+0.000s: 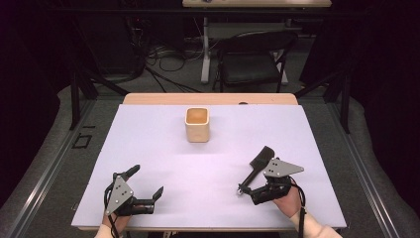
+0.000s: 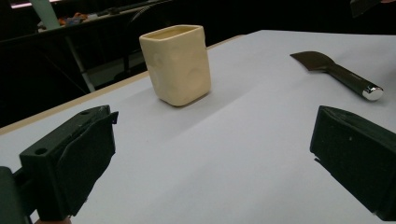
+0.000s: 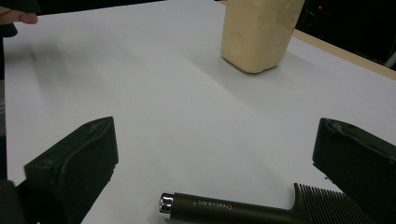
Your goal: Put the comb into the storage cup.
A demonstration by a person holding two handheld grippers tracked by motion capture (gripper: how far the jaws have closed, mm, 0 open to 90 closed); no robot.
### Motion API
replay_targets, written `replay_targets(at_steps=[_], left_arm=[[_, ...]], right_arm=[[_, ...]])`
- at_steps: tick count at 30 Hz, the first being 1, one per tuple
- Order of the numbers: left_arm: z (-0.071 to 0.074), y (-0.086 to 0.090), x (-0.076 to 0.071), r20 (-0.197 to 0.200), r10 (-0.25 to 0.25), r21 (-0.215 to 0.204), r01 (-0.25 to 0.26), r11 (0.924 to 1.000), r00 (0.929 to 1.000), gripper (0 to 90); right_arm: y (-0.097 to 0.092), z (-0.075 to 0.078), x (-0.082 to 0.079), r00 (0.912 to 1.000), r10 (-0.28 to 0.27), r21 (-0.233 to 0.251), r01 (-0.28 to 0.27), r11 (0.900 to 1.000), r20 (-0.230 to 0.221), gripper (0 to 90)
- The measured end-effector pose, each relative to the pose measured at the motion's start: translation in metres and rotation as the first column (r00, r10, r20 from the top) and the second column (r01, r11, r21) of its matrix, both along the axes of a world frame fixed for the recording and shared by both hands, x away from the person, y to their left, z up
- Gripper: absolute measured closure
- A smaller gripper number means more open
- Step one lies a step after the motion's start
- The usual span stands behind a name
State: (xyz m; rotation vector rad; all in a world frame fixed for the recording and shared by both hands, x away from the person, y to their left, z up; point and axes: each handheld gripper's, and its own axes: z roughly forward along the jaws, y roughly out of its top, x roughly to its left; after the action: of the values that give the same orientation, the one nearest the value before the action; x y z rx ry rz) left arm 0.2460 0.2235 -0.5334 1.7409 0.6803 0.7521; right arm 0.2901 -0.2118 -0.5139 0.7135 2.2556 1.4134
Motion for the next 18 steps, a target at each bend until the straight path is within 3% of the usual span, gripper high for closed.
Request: replay_targets(at_steps=[6,18], left_arm=[[0.001,0.000,0.000,0.008,0.003,-0.004,-0.003,1.0000,1.0000,0.0],[0.000,0.000,0.001,0.002,-0.004,0.006,0.004,1.0000,1.0000,0.0]], right_arm=[[0.005,-0.002,0.004,0.9999,0.011,-0.010,-0.011,0.9999,-0.011,0.0],[0.012,-0.007,0.016,0.9965,0.009,-0.025,-0.011,0.9996,-0.083,0.0]])
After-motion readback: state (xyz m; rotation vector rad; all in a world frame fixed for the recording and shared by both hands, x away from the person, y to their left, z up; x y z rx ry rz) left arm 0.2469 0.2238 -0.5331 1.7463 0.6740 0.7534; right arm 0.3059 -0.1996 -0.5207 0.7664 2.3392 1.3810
